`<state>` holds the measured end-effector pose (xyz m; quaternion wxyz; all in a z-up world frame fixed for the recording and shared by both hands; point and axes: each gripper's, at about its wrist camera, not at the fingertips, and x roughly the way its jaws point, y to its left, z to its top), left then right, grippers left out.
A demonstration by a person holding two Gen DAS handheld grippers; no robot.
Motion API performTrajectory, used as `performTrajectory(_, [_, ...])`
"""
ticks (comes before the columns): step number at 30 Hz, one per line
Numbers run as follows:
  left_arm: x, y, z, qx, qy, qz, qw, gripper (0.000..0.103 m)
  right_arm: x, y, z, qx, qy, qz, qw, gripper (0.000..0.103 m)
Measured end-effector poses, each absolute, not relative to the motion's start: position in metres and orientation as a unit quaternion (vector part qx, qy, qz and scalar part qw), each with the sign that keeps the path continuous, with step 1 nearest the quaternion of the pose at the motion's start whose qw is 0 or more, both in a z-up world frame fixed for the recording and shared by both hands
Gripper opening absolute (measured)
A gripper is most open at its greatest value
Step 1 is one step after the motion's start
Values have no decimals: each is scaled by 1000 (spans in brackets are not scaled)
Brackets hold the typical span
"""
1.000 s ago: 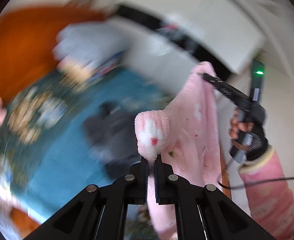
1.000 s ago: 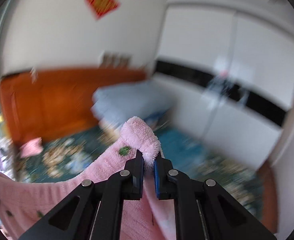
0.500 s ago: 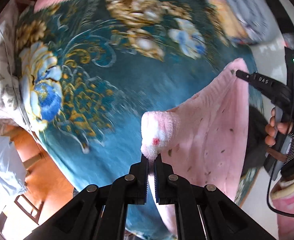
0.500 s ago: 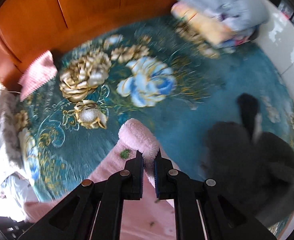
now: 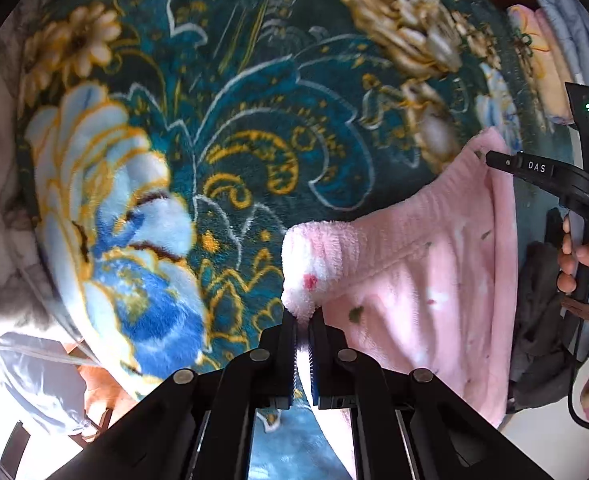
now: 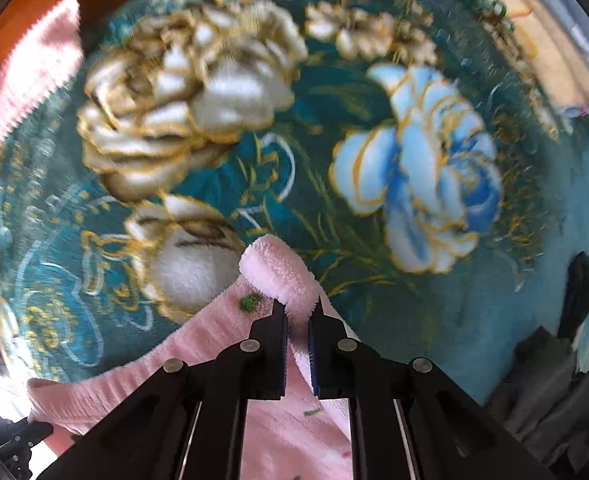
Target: Fold clothes
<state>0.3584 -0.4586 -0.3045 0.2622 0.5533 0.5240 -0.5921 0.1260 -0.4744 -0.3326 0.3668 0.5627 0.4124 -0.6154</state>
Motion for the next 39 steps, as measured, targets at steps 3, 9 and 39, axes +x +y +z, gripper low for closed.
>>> performTrajectory(3, [355, -460, -317, 564, 522, -585, 258, 5, 121, -475, -347, 571, 409, -608, 369, 12])
performTrajectory(9, [351, -459, -330, 582, 518, -572, 256, 7, 119, -450, -309, 570, 335, -640, 392, 52])
performTrajectory(39, [327, -424, -331, 581, 473, -580, 319, 9, 364, 362, -255, 597, -326, -692, -241, 52])
